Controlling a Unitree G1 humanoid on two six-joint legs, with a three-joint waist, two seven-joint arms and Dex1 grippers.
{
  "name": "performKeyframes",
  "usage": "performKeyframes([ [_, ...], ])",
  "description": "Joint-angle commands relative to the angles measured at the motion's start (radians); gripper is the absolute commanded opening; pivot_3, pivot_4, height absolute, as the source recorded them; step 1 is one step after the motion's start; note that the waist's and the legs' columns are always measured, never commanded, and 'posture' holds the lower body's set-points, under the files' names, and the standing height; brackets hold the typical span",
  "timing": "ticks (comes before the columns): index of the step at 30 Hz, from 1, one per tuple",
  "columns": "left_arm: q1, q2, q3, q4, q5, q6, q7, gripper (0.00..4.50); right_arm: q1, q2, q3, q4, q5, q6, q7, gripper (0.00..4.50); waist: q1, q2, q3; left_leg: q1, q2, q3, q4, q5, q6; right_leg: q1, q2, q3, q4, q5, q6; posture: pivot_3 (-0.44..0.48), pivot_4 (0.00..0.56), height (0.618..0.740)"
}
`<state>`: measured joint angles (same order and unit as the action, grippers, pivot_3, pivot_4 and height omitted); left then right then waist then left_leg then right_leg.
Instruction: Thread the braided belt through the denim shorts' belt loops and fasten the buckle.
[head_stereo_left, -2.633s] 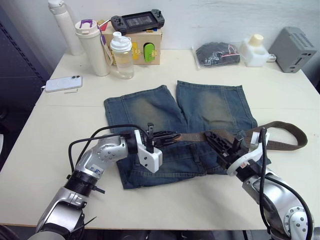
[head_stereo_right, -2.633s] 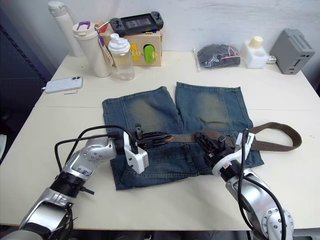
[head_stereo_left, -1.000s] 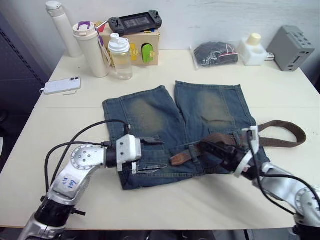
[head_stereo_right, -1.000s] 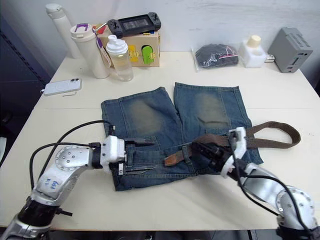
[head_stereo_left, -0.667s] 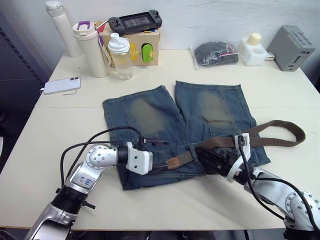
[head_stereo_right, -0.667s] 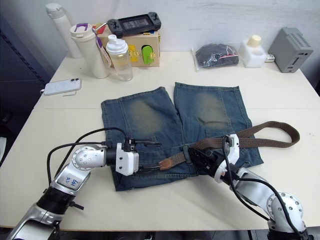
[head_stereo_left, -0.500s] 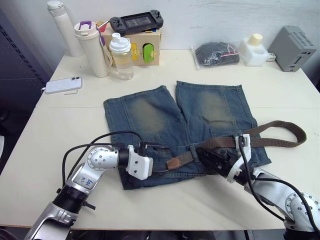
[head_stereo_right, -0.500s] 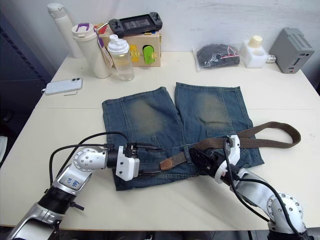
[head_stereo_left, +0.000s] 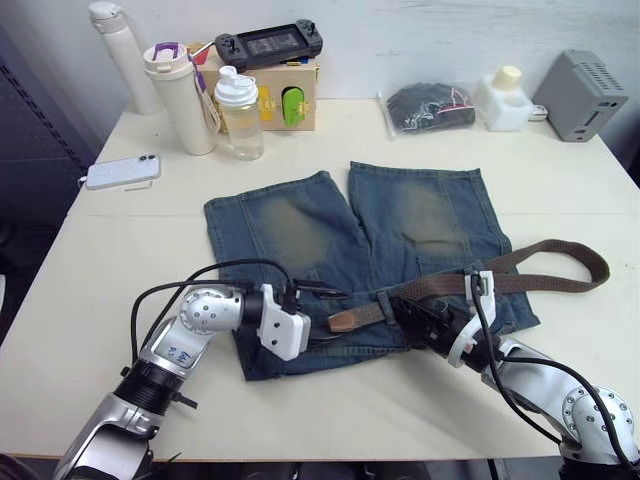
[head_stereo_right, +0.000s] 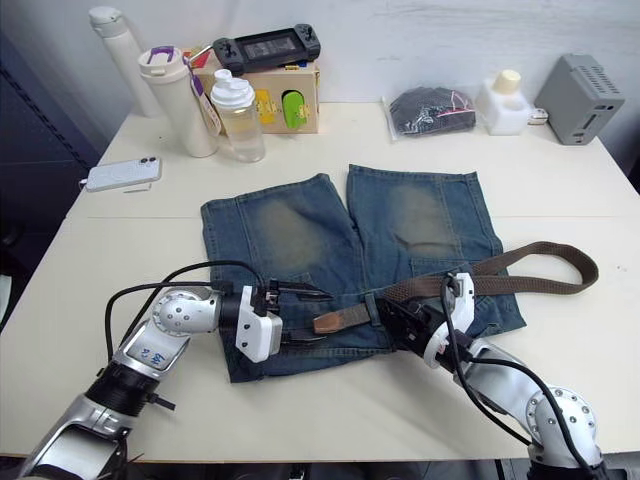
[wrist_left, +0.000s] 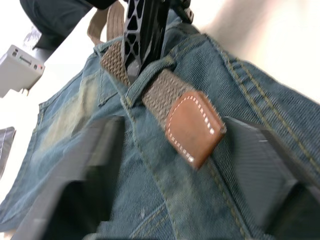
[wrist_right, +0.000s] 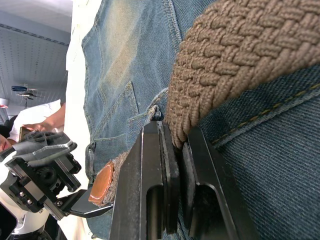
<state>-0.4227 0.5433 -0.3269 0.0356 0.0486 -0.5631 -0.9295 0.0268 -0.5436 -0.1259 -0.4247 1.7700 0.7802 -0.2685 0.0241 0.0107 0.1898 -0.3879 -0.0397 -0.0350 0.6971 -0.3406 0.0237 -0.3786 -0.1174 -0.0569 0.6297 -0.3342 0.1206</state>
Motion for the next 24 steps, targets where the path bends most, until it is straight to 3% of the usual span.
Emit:
performKeyframes([
  [1, 0.011, 0.006, 0.002, -0.023, -0.018, -0.03, 0.0, 1.44, 0.006, -0.001, -0.004, -0.001, 0.001, -0.001, -0.001, 0.0, 0.0, 0.0, 0.0, 0.0, 0.0, 0.0, 0.0, 0.0, 0.0, 0.0, 0.0, 0.0, 0.0, 0.0, 0.0, 0.0, 0.15, 0.69],
  [4, 0.01, 0.012, 0.006, -0.018, -0.003, -0.035, 0.01, 0.06, 0.004, 0.002, -0.013, -0.006, 0.018, -0.01, -0.004, 0.0, 0.001, 0.0, 0.0, 0.0, 0.0, 0.0, 0.0, 0.0, 0.0, 0.0, 0.0, 0.0, 0.0, 0.0, 0.0, 0.0, 0.15, 0.69],
  [13, 0.011, 0.009, 0.009, -0.012, 0.014, -0.039, 0.042, 0.02, 0.007, -0.062, -0.077, -0.054, 0.054, -0.017, 0.016, 0.0, 0.002, 0.0, 0.0, 0.0, 0.0, 0.0, 0.0, 0.0, 0.0, 0.0, 0.0, 0.0, 0.0, 0.0, 0.0, 0.0, 0.15, 0.69],
  [18, 0.016, 0.002, 0.01, -0.029, 0.0, -0.033, 0.055, 0.0, 0.082, -0.306, -0.229, -0.167, -0.079, 0.087, 0.242, 1.92, 0.005, 0.002, 0.001, -0.001, -0.001, 0.0, 0.001, 0.0, 0.001, 0.0, -0.001, 0.0, -0.001, 0.0, 0.0, 0.0, 0.15, 0.69],
  [20, 0.019, 0.004, 0.012, -0.033, -0.008, -0.028, 0.055, 0.0, 0.134, -0.408, -0.285, -0.238, -0.242, 0.086, 0.422, 2.83, 0.005, 0.0, 0.0, -0.001, 0.0, 0.0, 0.001, 0.0, 0.001, 0.001, -0.001, -0.001, -0.002, 0.0, 0.0, 0.0, 0.15, 0.69],
  [23, 0.022, 0.008, 0.016, -0.035, -0.017, -0.024, 0.051, 0.0, 0.243, -0.57, -0.293, -0.36, -0.632, -0.039, 0.709, 4.36, 0.004, 0.001, 0.0, 0.0, 0.0, -0.001, 0.0, 0.0, 0.001, 0.001, 0.0, -0.002, -0.002, 0.0, 0.0, 0.0, 0.15, 0.69],
  [24, 0.021, 0.009, 0.017, -0.037, -0.018, -0.023, 0.051, 0.0, 0.298, -0.648, -0.238, -0.371, -0.834, -0.127, 0.761, 4.45, 0.004, 0.002, 0.0, 0.0, 0.0, 0.0, 0.0, 0.0, 0.001, 0.001, 0.0, -0.002, -0.002, 0.0, 0.0, 0.0, 0.15, 0.69],
])
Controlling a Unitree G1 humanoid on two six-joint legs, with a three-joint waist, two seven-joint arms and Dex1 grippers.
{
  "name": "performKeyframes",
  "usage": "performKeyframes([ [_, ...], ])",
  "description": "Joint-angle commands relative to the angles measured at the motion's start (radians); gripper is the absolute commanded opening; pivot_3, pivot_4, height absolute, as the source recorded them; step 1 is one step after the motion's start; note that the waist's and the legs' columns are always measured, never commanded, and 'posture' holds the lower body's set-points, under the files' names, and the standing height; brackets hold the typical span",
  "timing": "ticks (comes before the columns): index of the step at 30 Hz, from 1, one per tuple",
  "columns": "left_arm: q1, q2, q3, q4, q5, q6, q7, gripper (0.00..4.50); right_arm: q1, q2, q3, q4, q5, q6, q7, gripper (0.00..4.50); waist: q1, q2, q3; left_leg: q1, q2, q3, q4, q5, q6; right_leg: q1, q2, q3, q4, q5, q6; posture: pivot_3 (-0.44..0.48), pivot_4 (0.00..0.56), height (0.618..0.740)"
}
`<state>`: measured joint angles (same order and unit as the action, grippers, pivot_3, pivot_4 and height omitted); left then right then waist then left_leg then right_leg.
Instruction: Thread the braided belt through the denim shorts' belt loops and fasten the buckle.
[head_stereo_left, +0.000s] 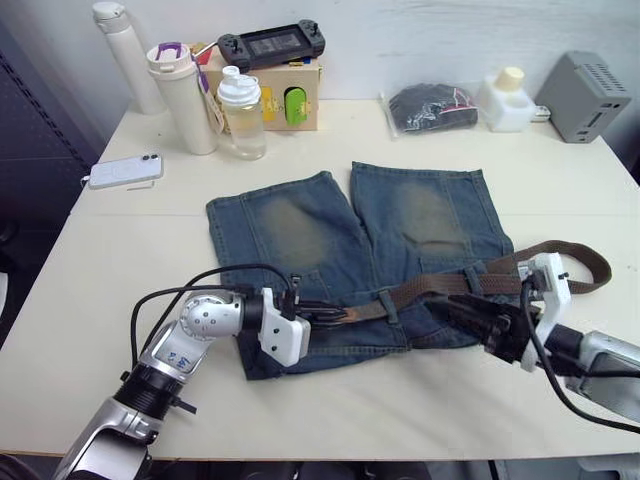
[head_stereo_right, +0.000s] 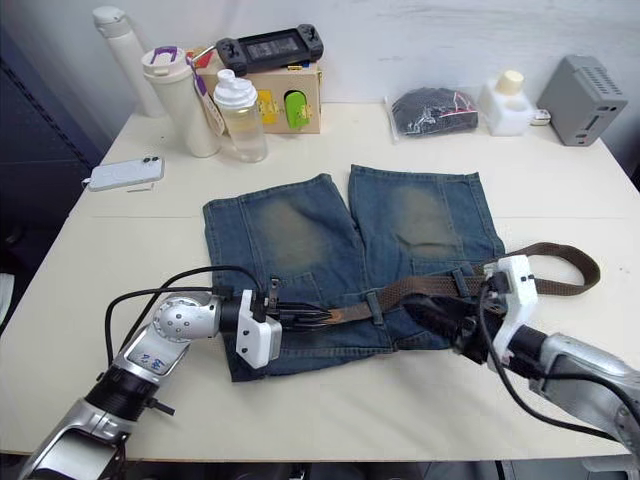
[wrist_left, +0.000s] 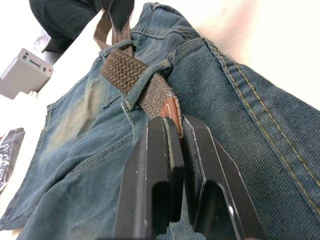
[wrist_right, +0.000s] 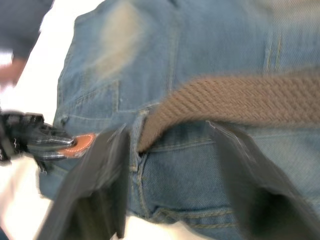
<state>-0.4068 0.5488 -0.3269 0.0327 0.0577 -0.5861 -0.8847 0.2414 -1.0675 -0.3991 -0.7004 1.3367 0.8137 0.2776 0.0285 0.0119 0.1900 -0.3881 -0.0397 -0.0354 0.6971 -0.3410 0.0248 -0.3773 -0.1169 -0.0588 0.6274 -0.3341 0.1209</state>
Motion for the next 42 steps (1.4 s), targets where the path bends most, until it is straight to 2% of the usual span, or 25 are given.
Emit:
performKeyframes([
  [1, 0.005, 0.003, 0.018, -0.035, -0.029, 0.002, 0.005, 0.0, 0.129, -0.178, 0.084, -0.091, -0.566, -0.24, 0.247, 4.45, 0.0, 0.0, 0.0, 0.0, 0.0, 0.0, 0.0, 0.0, 0.0, 0.0, 0.0, 0.0, 0.0, 0.0, 0.0, 0.0, 0.15, 0.69],
  [3, 0.004, 0.002, 0.018, -0.038, -0.03, 0.006, 0.006, 0.0, 0.183, -0.24, 0.172, -0.049, -0.843, -0.398, 0.274, 4.45, 0.0, -0.001, 0.0, 0.0, 0.0, 0.0, 0.0, 0.0, 0.0, 0.0, 0.001, 0.0, 0.0, 0.0, 0.0, 0.0, 0.15, 0.69],
  [5, 0.003, -0.001, 0.018, -0.041, -0.031, 0.011, 0.008, 0.0, 0.187, -0.25, 0.242, 0.005, -1.033, -0.518, 0.271, 4.45, 0.0, -0.001, 0.0, 0.0, -0.002, 0.0, 0.0, 0.0, 0.0, 0.0, 0.0, 0.0, 0.0, 0.0, 0.0, 0.0, 0.15, 0.69],
  [10, 0.008, -0.005, 0.019, -0.054, -0.029, 0.023, 0.015, 0.0, 0.084, -0.16, 0.413, 0.142, -1.338, -0.596, 0.196, 4.45, -0.002, -0.002, 0.0, 0.0, -0.002, 0.0, 0.001, 0.001, -0.001, 0.0, 0.0, 0.0, 0.0, 0.0, 0.0, 0.0, 0.15, 0.69],
  [13, 0.012, -0.005, 0.022, -0.064, -0.026, 0.028, 0.018, 0.0, 0.052, -0.079, 0.452, 0.192, -1.407, -0.59, 0.183, 3.58, -0.003, -0.007, -0.003, 0.002, -0.001, -0.001, 0.001, 0.001, -0.003, 0.001, 0.0, -0.001, 0.0, 0.0, 0.0, 0.0, 0.15, 0.69],
  [16, 0.015, -0.002, 0.023, -0.068, -0.022, 0.029, 0.021, 0.0, 0.04, -0.019, 0.421, 0.234, -1.424, -0.576, 0.184, 2.12, -0.002, -0.01, -0.005, 0.003, -0.001, -0.001, 0.001, 0.002, -0.003, 0.002, 0.001, -0.001, 0.0, 0.0, 0.0, 0.0, 0.15, 0.69],
  [20, 0.019, 0.004, 0.023, -0.073, -0.014, 0.022, 0.024, 0.0, 0.038, -0.004, 0.34, 0.318, -1.44, -0.554, 0.202, 0.16, 0.004, -0.01, -0.005, 0.003, -0.002, -0.001, 0.002, 0.002, -0.003, 0.003, 0.0, -0.001, 0.0, 0.0, 0.001, 0.0, 0.15, 0.69],
  [27, 0.027, 0.022, 0.024, -0.081, 0.004, -0.004, 0.027, 0.0, -0.025, -0.021, 0.19, 0.466, -1.441, -0.494, 0.217, 0.07, 0.028, -0.009, -0.005, 0.001, -0.006, -0.001, 0.002, 0.003, -0.001, 0.002, -0.001, 0.0, 0.0, 0.001, 0.003, 0.0, 0.15, 0.69],
  [41, 0.029, 0.024, 0.017, -0.066, 0.019, -0.05, 0.036, 0.0, -0.075, 0.035, 0.182, 0.428, -1.46, -0.352, 0.271, 0.07, 0.024, -0.005, -0.005, 0.001, -0.006, -0.001, 0.001, 0.003, -0.001, 0.001, 0.0, 0.0, 0.001, 0.001, 0.003, 0.0, 0.15, 0.69],
  [42, 0.028, 0.023, 0.018, -0.064, 0.023, -0.054, 0.039, 0.0, -0.072, 0.04, 0.165, 0.416, -1.455, -0.343, 0.272, 0.48, 0.024, -0.005, -0.005, 0.001, -0.006, -0.001, 0.001, 0.003, -0.001, 0.001, 0.0, 0.0, 0.001, 0.001, 0.003, 0.0, 0.15, 0.69],
])
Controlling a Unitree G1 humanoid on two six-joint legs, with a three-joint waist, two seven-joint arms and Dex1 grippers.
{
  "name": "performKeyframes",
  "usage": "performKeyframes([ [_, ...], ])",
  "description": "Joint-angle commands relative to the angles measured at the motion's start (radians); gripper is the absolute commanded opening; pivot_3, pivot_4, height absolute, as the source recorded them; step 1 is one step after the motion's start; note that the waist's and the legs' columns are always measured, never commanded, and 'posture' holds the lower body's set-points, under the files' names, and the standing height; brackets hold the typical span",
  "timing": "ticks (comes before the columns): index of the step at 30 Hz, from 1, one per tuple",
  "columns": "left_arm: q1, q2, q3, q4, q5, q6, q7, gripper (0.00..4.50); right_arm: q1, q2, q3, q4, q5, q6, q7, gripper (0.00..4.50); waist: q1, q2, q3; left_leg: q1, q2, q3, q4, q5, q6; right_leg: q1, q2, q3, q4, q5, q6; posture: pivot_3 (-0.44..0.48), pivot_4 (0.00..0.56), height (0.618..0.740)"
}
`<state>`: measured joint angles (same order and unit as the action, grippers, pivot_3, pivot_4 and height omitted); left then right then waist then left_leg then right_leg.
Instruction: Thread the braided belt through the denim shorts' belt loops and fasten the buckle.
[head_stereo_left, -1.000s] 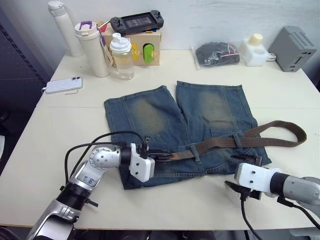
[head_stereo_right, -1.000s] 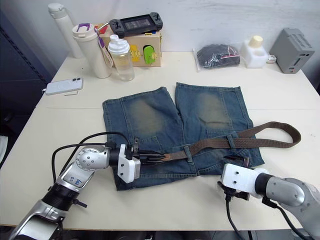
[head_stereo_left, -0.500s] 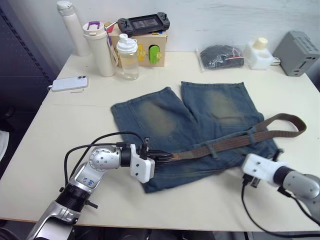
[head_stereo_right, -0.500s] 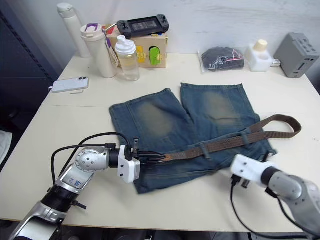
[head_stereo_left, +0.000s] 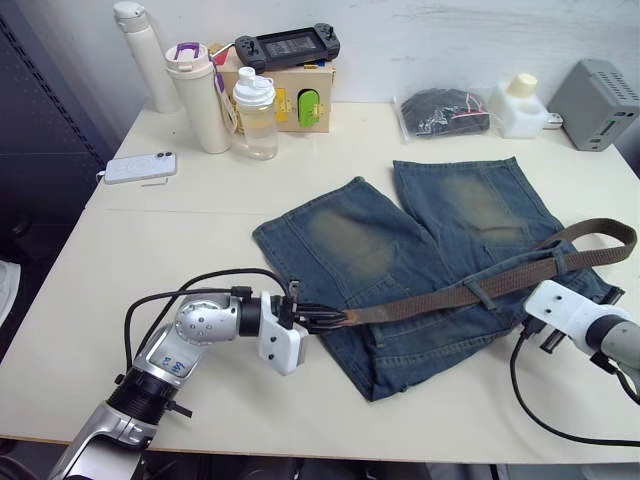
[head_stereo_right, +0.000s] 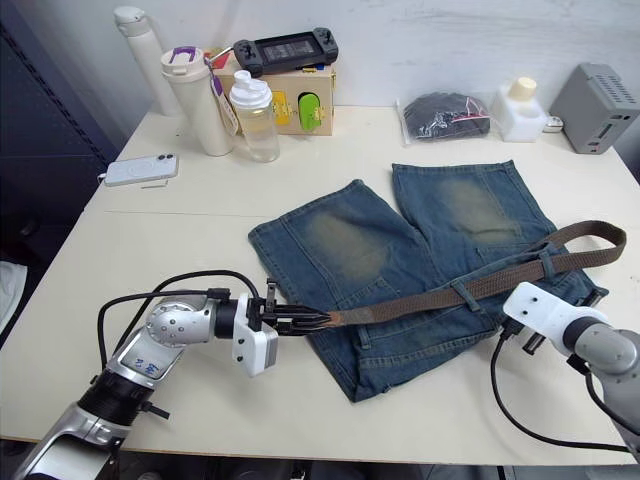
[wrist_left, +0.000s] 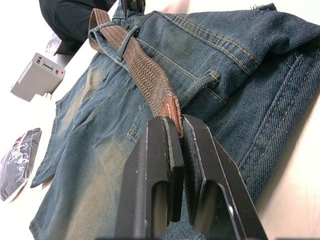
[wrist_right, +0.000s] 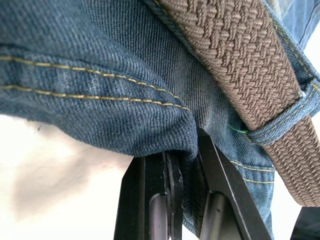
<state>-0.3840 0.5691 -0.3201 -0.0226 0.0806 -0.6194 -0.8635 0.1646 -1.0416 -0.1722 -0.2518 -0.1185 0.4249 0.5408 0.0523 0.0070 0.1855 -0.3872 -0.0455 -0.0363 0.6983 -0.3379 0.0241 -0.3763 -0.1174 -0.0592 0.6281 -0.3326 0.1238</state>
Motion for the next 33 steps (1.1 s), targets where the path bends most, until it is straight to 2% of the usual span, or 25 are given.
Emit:
performKeyframes([
  [1, 0.005, 0.001, 0.012, -0.006, 0.006, -0.026, 0.024, 0.0, 0.017, 0.013, -0.086, -0.049, 0.004, 0.051, 0.018, 0.99, 0.001, 0.0, 0.0, 0.0, 0.0, 0.0, 0.0, 0.0, 0.0, 0.0, 0.0, 0.0, 0.0, 0.0, 0.0, 0.0, 0.15, 0.69],
  [2, 0.005, -0.001, 0.013, -0.004, 0.012, -0.032, 0.03, 0.0, 0.029, 0.014, -0.112, -0.067, 0.016, 0.064, 0.034, 1.33, 0.001, 0.0, 0.0, 0.0, 0.0, 0.0, 0.0, 0.0, 0.0, 0.0, 0.0, 0.0, 0.0, 0.0, 0.0, 0.0, 0.15, 0.69],
  [5, 0.004, -0.005, 0.013, 0.003, 0.022, -0.044, 0.044, 0.0, 0.062, 0.022, -0.212, -0.127, 0.078, 0.123, 0.111, 2.82, -0.001, 0.0, 0.0, 0.0, 0.0, 0.0, 0.0, 0.0, 0.0, 0.0, 0.0, 0.0, 0.0, 0.0, 0.0, 0.0, 0.15, 0.69],
  [8, -0.005, -0.014, 0.015, 0.021, 0.049, -0.084, 0.075, 0.0, 0.096, 0.003, -0.349, -0.226, 0.179, 0.23, 0.247, 4.38, -0.002, 0.001, 0.0, 0.0, 0.0, 0.0, 0.0, 0.0, 0.0, 0.0, 0.001, 0.0, 0.0, 0.0, 0.0, 0.0, 0.15, 0.69],
  [12, -0.032, -0.04, 0.033, 0.062, 0.099, -0.173, 0.15, 0.0, -0.027, 0.027, -0.494, -0.417, 0.539, 0.614, 0.391, 4.49, -0.003, 0.001, 0.0, 0.0, 0.001, 0.0, 0.0, 0.0, 0.0, 0.0, 0.0, 0.0, 0.0, 0.0, 0.0, 0.0, 0.15, 0.69],
  [14, -0.04, -0.047, 0.035, 0.073, 0.113, -0.206, 0.176, 0.0, -0.162, 0.088, -0.54, -0.456, 0.73, 0.841, 0.386, 4.49, -0.003, 0.0, 0.001, 0.0, 0.002, 0.0, 0.0, 0.0, 0.0, 0.0, -0.001, 0.0, 0.0, 0.0, 0.0, 0.0, 0.15, 0.69],
  [15, -0.047, -0.053, 0.039, 0.078, 0.123, -0.225, 0.194, 0.0, -0.231, 0.157, -0.554, -0.475, 0.818, 1.001, 0.395, 4.49, -0.002, 0.0, 0.001, 0.0, 0.004, -0.001, 0.0, -0.001, -0.001, 0.0, -0.001, 0.0, -0.001, 0.0, -0.001, 0.0, 0.15, 0.69],
  [17, -0.057, -0.06, 0.045, 0.084, 0.141, -0.252, 0.222, 0.0, -0.276, 0.239, -0.57, -0.492, 0.976, 1.163, 0.374, 4.49, 0.001, -0.001, 0.0, 0.0, 0.005, -0.002, 0.0, -0.001, -0.002, 0.001, 0.0, -0.002, -0.002, 0.0, -0.001, 0.0, 0.15, 0.69],
  [19, -0.066, -0.057, 0.04, 0.091, 0.157, -0.266, 0.231, 0.0, -0.246, 0.352, -0.561, -0.505, 1.139, 1.19, 0.289, 4.49, 0.009, -0.001, 0.0, -0.002, 0.004, -0.004, 0.0, -0.001, -0.002, 0.001, -0.001, -0.004, 0.0, 0.001, -0.001, 0.0, 0.15, 0.69],
  [23, -0.073, -0.051, 0.03, 0.1, 0.16, -0.274, 0.239, 0.0, -0.229, 0.646, -0.512, -0.447, 1.383, 1.19, -0.063, 4.49, 0.003, 0.001, 0.0, -0.004, 0.002, -0.005, 0.0, -0.001, -0.002, 0.0, -0.001, -0.005, 0.001, 0.001, -0.001, 0.0, 0.15, 0.69],
  [28, -0.077, -0.044, 0.021, 0.101, 0.159, -0.276, 0.235, 0.0, -0.117, 0.685, -0.294, -0.281, 1.998, 0.655, -0.811, 4.49, -0.004, 0.001, 0.0, -0.002, -0.002, -0.004, 0.0, 0.001, 0.0, -0.001, -0.004, -0.003, 0.006, 0.001, 0.0, 0.0, 0.15, 0.69],
  [30, -0.075, -0.041, 0.02, 0.099, 0.156, -0.274, 0.233, 0.0, -0.103, 0.703, -0.247, -0.292, 2.085, 0.505, -0.94, 4.49, -0.008, 0.001, 0.0, -0.002, -0.003, -0.003, 0.0, 0.001, 0.001, -0.002, -0.008, -0.003, 0.008, 0.001, 0.0, 0.0, 0.15, 0.69],
  [33, -0.072, -0.037, 0.018, 0.098, 0.152, -0.274, 0.23, 0.0, -0.095, 0.722, -0.206, -0.336, 2.091, 0.383, -1.008, 4.49, -0.013, 0.001, 0.0, -0.002, -0.003, -0.004, -0.001, 0.001, 0.001, -0.003, -0.007, -0.003, 0.008, 0.001, 0.0, 0.0, 0.15, 0.69],
])
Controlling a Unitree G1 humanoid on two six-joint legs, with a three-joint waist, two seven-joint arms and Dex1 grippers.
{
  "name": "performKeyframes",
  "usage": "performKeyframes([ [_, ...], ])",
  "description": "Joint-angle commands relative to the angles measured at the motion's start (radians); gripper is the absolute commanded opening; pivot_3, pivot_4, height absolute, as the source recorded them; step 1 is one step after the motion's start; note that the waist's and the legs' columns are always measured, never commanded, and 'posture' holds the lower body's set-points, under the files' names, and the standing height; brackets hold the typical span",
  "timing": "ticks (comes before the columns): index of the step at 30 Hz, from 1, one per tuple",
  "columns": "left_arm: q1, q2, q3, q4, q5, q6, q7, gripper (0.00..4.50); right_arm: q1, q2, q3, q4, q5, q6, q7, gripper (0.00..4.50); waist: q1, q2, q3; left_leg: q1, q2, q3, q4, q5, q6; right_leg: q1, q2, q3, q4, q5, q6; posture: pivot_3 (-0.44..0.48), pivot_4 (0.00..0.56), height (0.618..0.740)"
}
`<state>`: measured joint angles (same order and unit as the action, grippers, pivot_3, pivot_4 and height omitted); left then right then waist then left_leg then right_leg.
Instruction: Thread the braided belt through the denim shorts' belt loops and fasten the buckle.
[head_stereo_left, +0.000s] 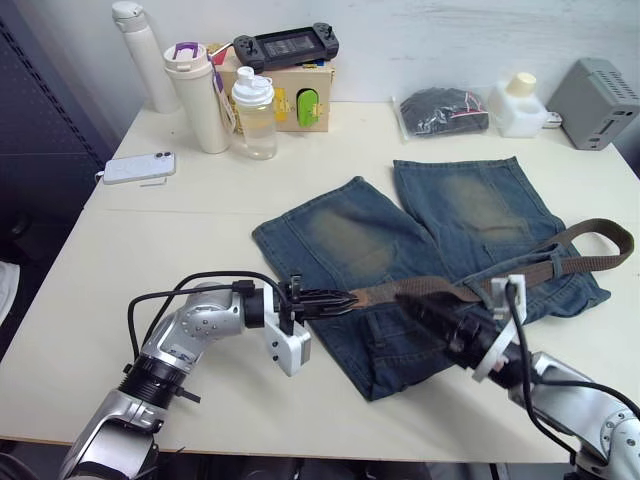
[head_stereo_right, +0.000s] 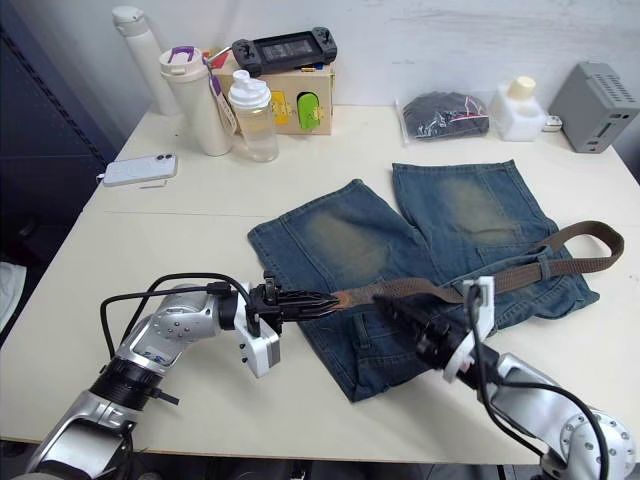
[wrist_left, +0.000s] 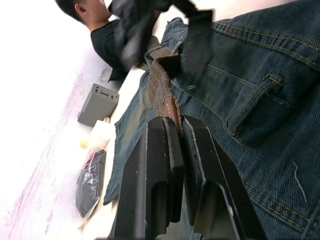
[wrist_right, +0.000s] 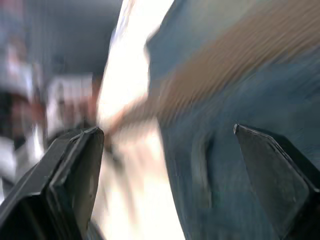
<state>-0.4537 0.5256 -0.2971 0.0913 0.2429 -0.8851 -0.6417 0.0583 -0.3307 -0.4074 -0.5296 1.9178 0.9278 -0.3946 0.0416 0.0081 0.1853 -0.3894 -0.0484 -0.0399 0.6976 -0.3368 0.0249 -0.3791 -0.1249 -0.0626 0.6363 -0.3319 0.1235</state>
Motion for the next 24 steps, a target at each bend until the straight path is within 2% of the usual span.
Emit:
performKeyframes([
  [1, -0.003, 0.007, -0.006, -0.016, -0.011, -0.008, 0.008, 0.0, 0.014, 0.006, 0.046, -0.069, 0.054, -0.146, -0.086, 4.49, -0.003, 0.0, 0.0, 0.0, 0.0, 0.0, 0.0, 0.0, 0.0, 0.0, 0.0, 0.0, 0.0, 0.0, 0.0, 0.0, 0.15, 0.69],
  [3, -0.004, 0.007, -0.007, -0.015, -0.011, -0.008, 0.008, 0.0, 0.022, -0.014, 0.076, -0.084, 0.054, -0.18, -0.104, 4.49, -0.006, 0.0, 0.0, 0.0, 0.0, 0.0, 0.0, 0.0, 0.0, 0.0, 0.0, 0.0, 0.001, 0.0, 0.0, 0.0, 0.15, 0.69],
  [6, -0.002, 0.01, -0.009, -0.016, -0.013, -0.011, 0.007, 0.0, 0.037, -0.046, 0.123, -0.094, 0.054, -0.213, -0.13, 3.68, -0.011, 0.0, 0.0, 0.0, 0.0, 0.0, 0.0, 0.0, 0.001, 0.0, 0.0, 0.0, 0.001, 0.0, 0.0, 0.0, 0.15, 0.69],
  [13, -0.006, 0.013, -0.013, -0.009, -0.009, -0.01, 0.004, 0.0, 0.041, -0.075, 0.192, -0.107, 0.054, -0.277, -0.14, 0.16, -0.017, 0.0, 0.0, 0.0, 0.0, -0.001, -0.001, 0.0, 0.001, 0.0, 0.0, 0.0, 0.0, 0.0, 0.0, 0.0, 0.15, 0.69],
  [16, -0.002, 0.014, -0.012, -0.012, -0.028, 0.002, 0.0, 0.0, 0.031, -0.086, 0.167, -0.085, 0.054, -0.307, -0.136, 0.06, -0.016, 0.0, 0.0, 0.0, 0.0, -0.001, -0.001, 0.0, 0.001, 0.0, 0.0, 0.0, 0.0, 0.0, 0.0, 0.0, 0.15, 0.69],
  [18, 0.007, 0.015, -0.006, -0.019, -0.073, 0.033, -0.01, 0.84, 0.017, -0.105, 0.135, -0.066, 0.054, -0.322, -0.125, 0.0, -0.016, 0.0, 0.0, 0.0, 0.0, -0.001, -0.001, 0.0, 0.001, 0.0, -0.001, 0.0, 0.0, 0.0, 0.0, 0.0, 0.15, 0.69],
  [19, 0.017, 0.018, -0.008, -0.031, -0.107, 0.076, -0.027, 1.12, 0.01, -0.13, 0.108, -0.047, 0.054, -0.322, -0.111, 0.0, -0.016, 0.0, 0.0, 0.0, 0.0, -0.001, 0.0, 0.0, 0.001, 0.0, -0.001, 0.0, 0.0, 0.0, 0.0, 0.0, 0.15, 0.69],
  [24, 0.112, 0.074, -0.008, -0.143, -0.312, 0.301, -0.144, 3.3, 0.027, -0.319, 0.008, 0.038, 0.034, -0.235, 0.028, 0.0, -0.018, 0.001, 0.001, -0.001, 0.0, 0.0, -0.001, 0.0, 0.002, 0.0, -0.002, 0.0, -0.001, 0.0, 0.0, 0.0, 0.15, 0.69],
])
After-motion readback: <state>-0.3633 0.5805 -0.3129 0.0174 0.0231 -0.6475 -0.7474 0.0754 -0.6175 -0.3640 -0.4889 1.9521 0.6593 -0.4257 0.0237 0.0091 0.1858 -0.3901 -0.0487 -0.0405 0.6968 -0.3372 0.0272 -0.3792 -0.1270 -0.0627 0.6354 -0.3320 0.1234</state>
